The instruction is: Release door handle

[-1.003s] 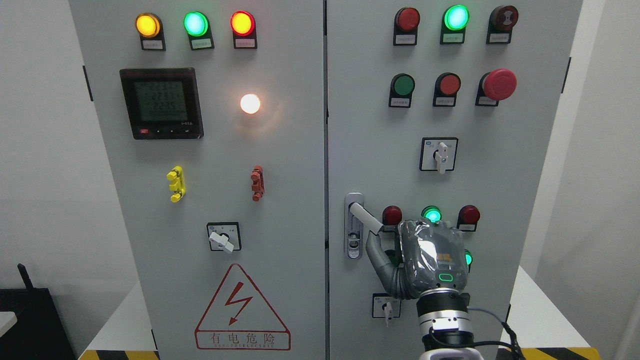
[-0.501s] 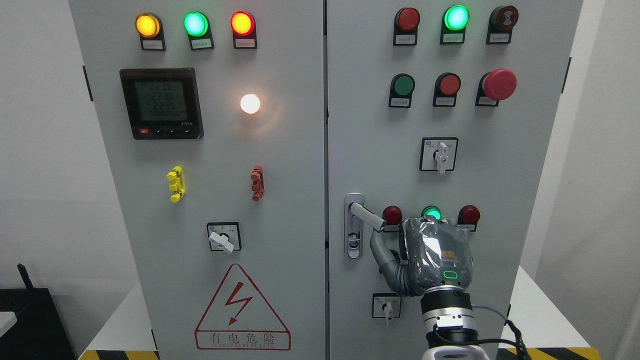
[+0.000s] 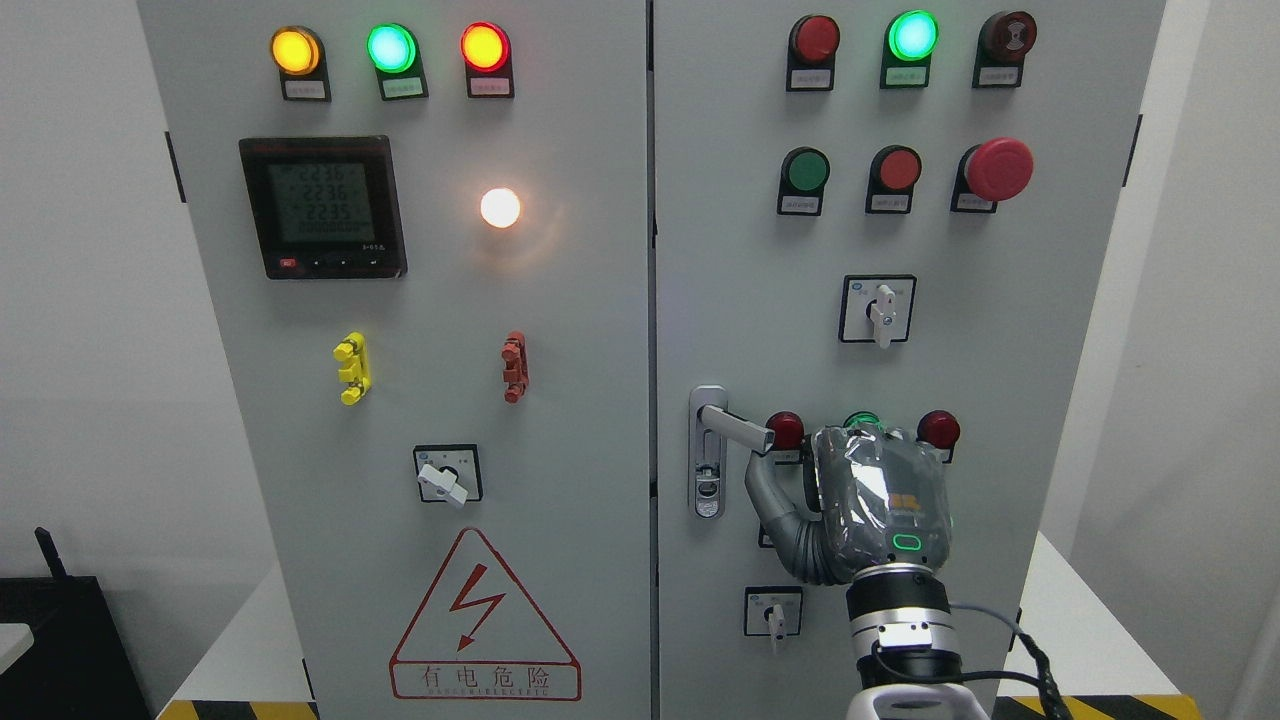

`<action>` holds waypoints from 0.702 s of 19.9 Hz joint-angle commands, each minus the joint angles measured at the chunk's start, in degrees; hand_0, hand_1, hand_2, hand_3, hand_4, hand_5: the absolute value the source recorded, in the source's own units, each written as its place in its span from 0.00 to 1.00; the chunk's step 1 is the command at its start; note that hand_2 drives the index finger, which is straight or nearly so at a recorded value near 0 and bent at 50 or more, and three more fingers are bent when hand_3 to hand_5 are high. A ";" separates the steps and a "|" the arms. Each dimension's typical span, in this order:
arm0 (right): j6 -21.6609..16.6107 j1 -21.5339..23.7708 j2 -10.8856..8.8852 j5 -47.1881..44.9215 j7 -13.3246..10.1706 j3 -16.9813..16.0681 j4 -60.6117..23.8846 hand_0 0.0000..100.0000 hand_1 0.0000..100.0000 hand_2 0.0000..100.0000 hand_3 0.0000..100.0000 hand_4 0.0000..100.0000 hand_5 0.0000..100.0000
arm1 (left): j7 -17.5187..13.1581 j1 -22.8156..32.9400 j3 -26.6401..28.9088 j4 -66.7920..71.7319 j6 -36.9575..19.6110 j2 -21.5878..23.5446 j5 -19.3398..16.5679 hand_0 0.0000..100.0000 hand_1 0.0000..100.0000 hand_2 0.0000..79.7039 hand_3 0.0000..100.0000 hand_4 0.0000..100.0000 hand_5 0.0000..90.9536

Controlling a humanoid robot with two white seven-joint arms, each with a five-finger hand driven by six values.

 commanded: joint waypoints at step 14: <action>-0.21 0.34 -0.21 0.00 -0.05 -0.04 -1.01 0.57 0.09 0.98 1.00 0.92 0.99 | 0.01 -1.49 0.97 0.00 -0.01 -0.02 0.00 0.12 0.39 0.00 0.00 0.00 0.00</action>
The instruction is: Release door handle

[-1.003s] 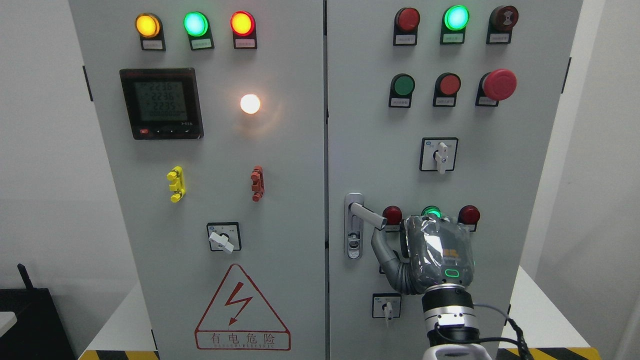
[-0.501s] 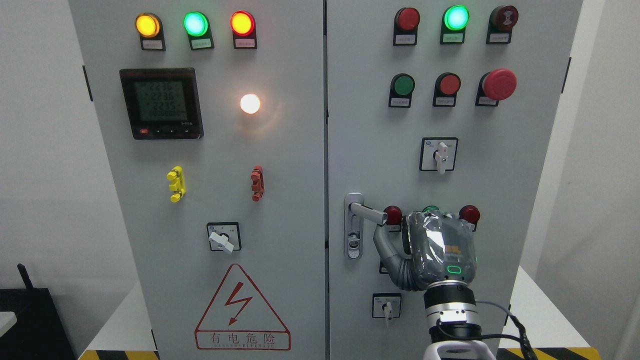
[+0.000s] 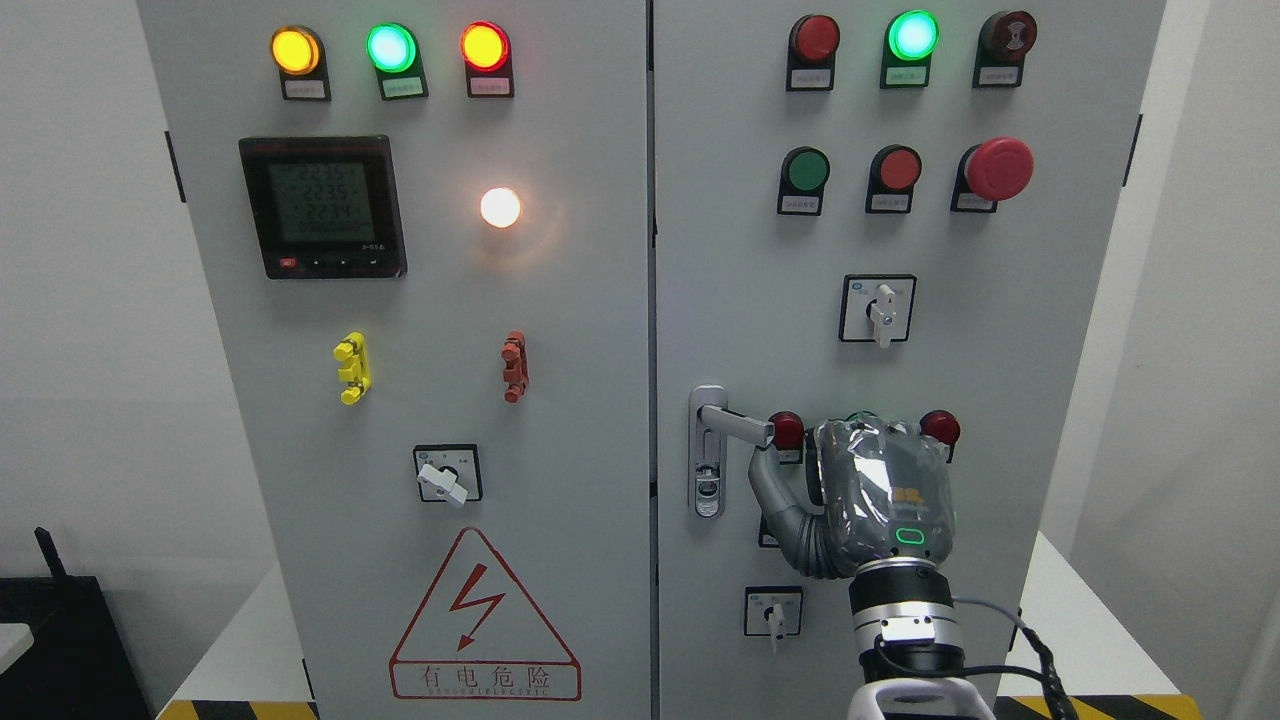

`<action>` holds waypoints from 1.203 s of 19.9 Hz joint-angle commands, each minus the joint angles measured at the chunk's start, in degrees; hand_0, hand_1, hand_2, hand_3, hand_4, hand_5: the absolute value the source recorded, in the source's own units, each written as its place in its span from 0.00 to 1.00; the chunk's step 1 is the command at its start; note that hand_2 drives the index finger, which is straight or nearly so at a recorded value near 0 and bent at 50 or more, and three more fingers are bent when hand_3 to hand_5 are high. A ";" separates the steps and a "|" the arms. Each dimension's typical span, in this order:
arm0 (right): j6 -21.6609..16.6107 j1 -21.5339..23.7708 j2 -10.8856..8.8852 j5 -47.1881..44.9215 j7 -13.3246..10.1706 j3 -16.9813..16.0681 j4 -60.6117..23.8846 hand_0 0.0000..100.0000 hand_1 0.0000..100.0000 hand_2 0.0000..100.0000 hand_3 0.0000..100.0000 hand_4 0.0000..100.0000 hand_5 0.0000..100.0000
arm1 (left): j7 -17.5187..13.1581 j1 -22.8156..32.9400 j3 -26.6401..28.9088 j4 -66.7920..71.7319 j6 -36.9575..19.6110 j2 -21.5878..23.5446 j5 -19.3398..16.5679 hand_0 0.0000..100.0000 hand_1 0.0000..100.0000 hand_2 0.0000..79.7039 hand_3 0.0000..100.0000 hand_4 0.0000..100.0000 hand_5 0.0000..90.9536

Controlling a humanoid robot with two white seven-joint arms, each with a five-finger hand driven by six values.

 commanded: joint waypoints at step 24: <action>-24.00 13.97 -9.51 -19.59 -15.51 -15.10 -10.12 0.53 0.03 0.03 0.08 0.02 0.00 | 0.01 -1.49 0.97 0.00 -0.01 -0.04 0.00 0.12 0.39 0.00 0.00 0.00 0.00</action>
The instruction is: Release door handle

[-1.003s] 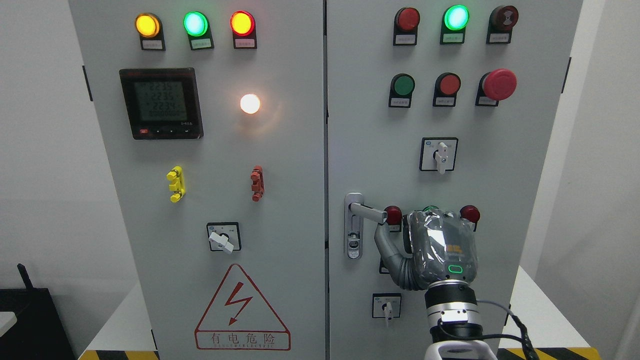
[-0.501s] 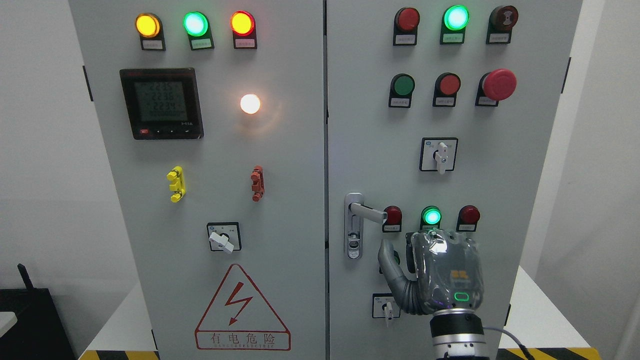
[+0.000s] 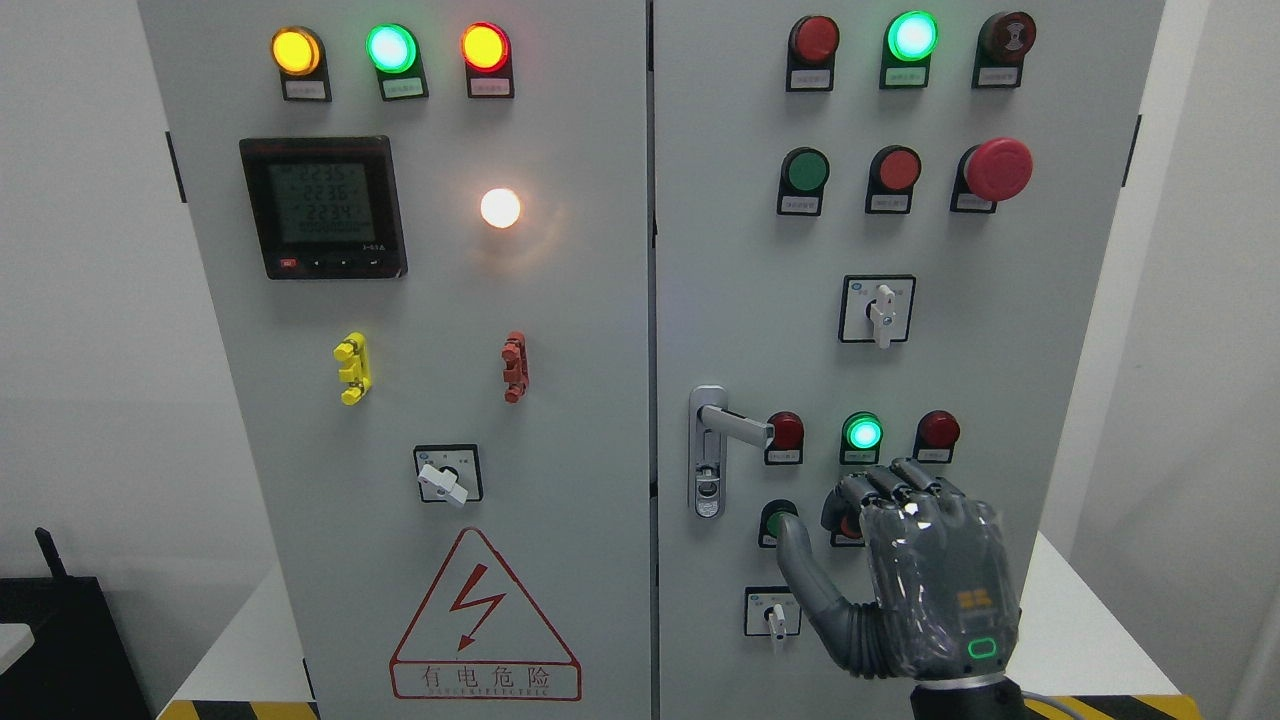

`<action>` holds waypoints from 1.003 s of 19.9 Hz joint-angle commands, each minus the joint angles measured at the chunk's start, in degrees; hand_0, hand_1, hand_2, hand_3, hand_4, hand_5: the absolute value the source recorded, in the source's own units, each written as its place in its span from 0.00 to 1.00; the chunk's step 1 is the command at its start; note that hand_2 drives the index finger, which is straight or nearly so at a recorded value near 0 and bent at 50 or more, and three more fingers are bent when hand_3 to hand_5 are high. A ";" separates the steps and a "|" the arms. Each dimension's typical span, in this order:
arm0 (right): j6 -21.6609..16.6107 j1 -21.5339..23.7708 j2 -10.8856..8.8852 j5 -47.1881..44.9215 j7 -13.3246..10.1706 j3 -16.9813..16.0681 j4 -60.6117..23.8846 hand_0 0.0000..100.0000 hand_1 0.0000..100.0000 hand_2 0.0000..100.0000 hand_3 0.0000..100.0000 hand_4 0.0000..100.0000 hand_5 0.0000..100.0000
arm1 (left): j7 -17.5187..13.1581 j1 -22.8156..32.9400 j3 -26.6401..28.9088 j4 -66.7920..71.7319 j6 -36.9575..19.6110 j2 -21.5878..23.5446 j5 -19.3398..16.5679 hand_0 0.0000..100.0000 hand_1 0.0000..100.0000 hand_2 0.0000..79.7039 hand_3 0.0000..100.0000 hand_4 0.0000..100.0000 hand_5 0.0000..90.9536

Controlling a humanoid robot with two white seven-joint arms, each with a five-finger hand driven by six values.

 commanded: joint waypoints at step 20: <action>-3.07 2.32 -7.69 -11.00 -0.03 -7.70 -1.39 0.44 0.04 0.00 0.04 0.00 0.00 | 0.01 -1.49 0.97 0.00 -0.34 -0.03 0.00 0.12 0.39 0.00 0.00 0.00 0.00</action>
